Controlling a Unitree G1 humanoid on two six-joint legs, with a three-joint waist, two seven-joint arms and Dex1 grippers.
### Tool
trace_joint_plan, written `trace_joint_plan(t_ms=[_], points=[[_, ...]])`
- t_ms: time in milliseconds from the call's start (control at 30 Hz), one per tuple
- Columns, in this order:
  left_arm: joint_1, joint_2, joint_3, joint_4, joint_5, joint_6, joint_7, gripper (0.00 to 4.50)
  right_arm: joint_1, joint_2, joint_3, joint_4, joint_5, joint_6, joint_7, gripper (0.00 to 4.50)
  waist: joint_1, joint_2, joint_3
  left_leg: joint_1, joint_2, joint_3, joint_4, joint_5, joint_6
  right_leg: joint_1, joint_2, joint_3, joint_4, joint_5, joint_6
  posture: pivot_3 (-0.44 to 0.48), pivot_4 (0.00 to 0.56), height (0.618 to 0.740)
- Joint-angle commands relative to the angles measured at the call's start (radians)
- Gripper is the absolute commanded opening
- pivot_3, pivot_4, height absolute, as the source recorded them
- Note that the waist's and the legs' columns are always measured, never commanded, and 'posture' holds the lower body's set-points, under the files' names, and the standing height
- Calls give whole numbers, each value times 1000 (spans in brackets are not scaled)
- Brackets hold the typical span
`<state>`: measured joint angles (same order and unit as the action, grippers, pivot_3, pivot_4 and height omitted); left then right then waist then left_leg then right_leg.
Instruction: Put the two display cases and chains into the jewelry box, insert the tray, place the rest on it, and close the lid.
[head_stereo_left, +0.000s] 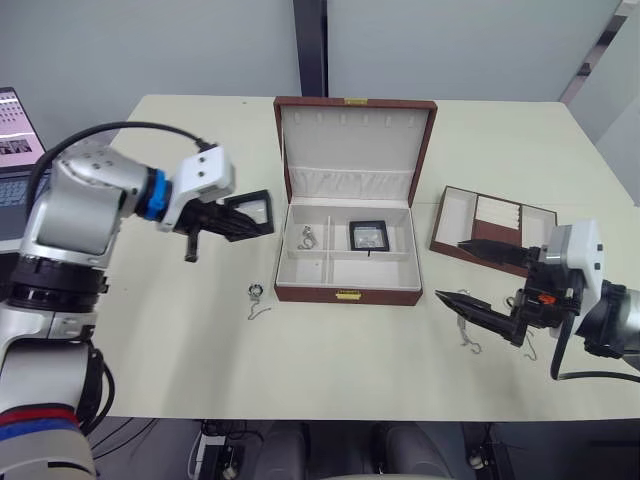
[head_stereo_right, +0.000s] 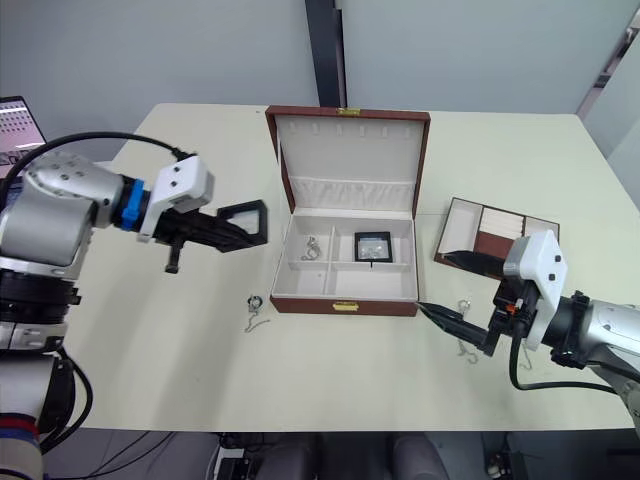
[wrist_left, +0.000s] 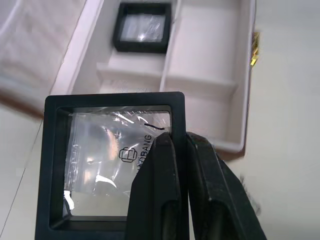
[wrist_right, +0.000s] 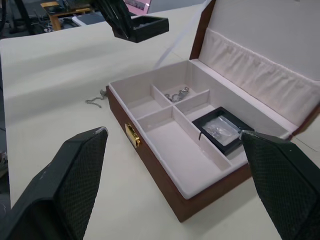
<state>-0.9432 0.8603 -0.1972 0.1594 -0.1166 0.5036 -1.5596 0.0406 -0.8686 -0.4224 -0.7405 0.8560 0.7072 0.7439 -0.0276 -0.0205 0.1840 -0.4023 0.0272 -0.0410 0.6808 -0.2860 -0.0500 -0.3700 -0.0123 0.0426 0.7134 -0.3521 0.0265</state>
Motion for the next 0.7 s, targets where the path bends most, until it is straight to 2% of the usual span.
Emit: trace_joint_plan(t_ms=[33,200,400,700], points=[[-82,-61,-31,-31,-39,66,-3,22,38,-1,-72,-41,-3,-14,-25,4500,0,0,0,0,0,0,0,0,0,0,0,0,0,0,0,0,150,740],[-131,-155,-85,11,-40,72,0,22,92,10,-111,-71,-6,-21,-54,4500,-7,0,0,0,0,1,0,0,0,0,2,2,0,0,0,0,150,740],[-112,-267,-158,40,-36,60,15,22,159,32,-146,-124,-3,-18,-106,4500,-4,0,0,1,0,1,0,0,0,0,4,2,0,0,0,0,150,740],[-75,-360,-217,141,19,-6,86,22,200,49,-156,-167,2,-20,-161,4500,-5,0,0,1,0,1,0,0,0,0,3,3,0,0,0,0,150,740]])
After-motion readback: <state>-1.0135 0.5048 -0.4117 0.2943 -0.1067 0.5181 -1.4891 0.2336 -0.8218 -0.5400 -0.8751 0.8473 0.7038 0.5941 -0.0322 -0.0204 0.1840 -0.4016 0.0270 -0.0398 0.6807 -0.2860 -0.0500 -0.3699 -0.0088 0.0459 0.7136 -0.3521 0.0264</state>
